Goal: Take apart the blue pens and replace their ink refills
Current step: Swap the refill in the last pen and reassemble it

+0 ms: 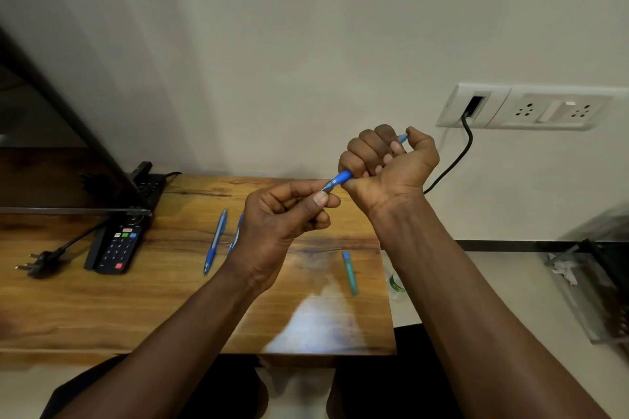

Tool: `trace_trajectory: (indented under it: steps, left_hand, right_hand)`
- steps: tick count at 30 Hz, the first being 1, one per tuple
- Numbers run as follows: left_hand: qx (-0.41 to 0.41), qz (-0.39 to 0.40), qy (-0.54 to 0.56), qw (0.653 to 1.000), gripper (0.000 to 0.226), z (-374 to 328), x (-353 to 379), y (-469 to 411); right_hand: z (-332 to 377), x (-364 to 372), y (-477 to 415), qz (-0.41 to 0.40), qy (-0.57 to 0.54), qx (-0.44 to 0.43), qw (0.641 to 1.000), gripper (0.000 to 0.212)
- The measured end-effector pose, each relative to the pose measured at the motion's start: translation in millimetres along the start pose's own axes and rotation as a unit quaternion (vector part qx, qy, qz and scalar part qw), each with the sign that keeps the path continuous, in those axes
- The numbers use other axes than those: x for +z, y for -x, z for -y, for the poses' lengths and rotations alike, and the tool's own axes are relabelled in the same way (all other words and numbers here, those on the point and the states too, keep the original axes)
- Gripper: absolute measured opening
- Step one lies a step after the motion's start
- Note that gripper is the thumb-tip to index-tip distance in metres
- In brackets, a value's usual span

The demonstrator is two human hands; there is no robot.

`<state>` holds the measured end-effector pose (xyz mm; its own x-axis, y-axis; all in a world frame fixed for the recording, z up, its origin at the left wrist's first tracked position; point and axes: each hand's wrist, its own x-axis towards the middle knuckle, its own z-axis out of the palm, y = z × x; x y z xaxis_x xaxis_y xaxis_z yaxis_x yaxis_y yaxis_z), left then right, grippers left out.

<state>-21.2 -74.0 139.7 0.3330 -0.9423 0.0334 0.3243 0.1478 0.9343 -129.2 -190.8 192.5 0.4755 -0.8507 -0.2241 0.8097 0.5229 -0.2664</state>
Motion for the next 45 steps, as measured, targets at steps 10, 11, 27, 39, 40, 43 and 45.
trace_trajectory:
  steps: [10,11,27,39,40,43,45]
  left_hand:
    - [-0.002,0.004,0.002,1.0,0.021,-1.4,-1.7,0.5]
    - [-0.002,0.003,0.005,1.0,0.021,-1.9,-1.8,0.8]
    - [0.001,0.009,0.0,1.0,0.022,-2.2,-3.3,1.4]
    - [0.003,0.011,0.003,1.0,0.024,-4.7,-4.6,1.6]
    - [0.004,0.009,0.004,1.0,0.024,-4.7,-4.6,1.4]
    - [0.005,0.011,0.0,1.0,0.025,-3.9,-4.0,1.4]
    - [0.006,0.009,0.002,1.0,0.025,-3.0,-4.0,1.7]
  right_hand:
    - [-0.8,1.2,0.9,-0.004,0.012,-0.006,1.0,0.042]
    - [-1.2,2.2,1.1,-0.003,0.016,-0.01,1.0,0.042]
    - [-0.9,1.9,1.7,0.016,0.012,-0.005,1.0,0.043]
    - [-1.7,2.8,2.5,0.033,0.027,-0.019,0.999,0.043]
    - [-2.1,3.1,2.8,0.032,0.026,-0.023,0.999,0.044]
    - [-3.3,1.7,3.1,0.026,0.013,-0.021,0.999,0.045]
    - [-3.5,1.0,2.7,0.018,0.015,-0.024,0.999,0.045]
